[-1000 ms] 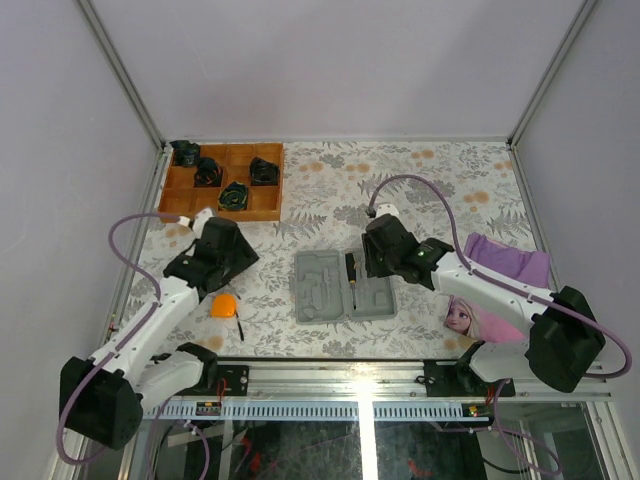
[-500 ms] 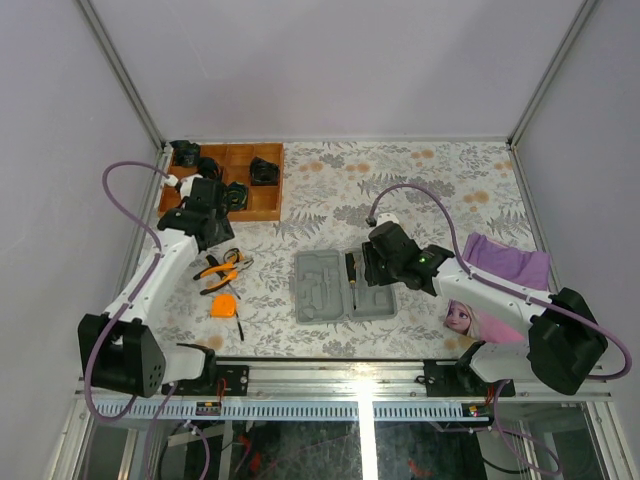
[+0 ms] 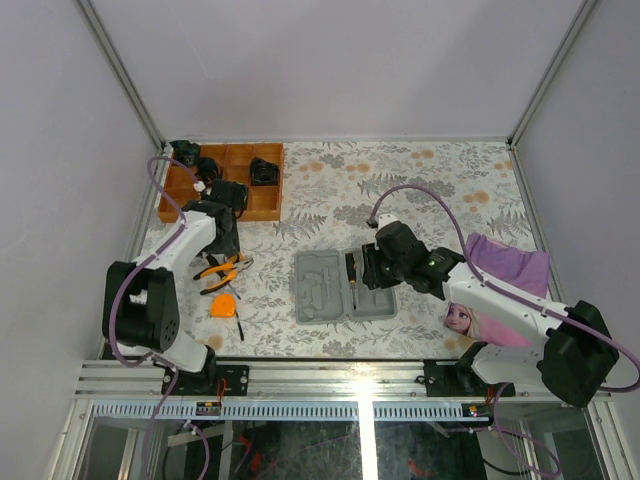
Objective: Sort the tools into containers
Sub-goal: Adjust the pliers at the center of the board.
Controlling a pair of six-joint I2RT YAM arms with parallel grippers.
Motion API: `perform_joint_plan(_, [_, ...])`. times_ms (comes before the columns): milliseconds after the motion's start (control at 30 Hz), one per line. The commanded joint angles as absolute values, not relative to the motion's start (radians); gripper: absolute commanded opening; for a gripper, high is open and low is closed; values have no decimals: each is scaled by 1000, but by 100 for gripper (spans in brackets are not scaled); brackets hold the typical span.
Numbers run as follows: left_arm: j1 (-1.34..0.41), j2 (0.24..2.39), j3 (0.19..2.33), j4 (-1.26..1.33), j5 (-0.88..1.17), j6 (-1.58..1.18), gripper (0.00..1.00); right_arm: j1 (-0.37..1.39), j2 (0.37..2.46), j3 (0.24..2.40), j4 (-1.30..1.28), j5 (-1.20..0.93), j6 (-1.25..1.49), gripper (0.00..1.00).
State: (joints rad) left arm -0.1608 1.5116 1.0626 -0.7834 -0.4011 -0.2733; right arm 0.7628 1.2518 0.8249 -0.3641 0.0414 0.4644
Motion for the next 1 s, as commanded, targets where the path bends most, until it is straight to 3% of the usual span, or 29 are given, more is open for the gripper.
perform_joint_plan(0, [-155, 1582, 1064, -731, -308, -214, 61, 757, 1227, 803, -347, 0, 454, 43])
perform_joint_plan(267, [-157, 1578, 1062, -683, -105, -168, 69, 758, 1240, 769, -285, -30, 485, 44])
perform_joint_plan(633, [-173, 1653, 1053, -718, -180, -229, 73, 757, 1249, 748, -260, -35, 493, 44])
perform_joint_plan(967, [-231, 1668, 1004, -696, -20, -299, 74, 758, 1249, 736, -243, -40, 516, 44])
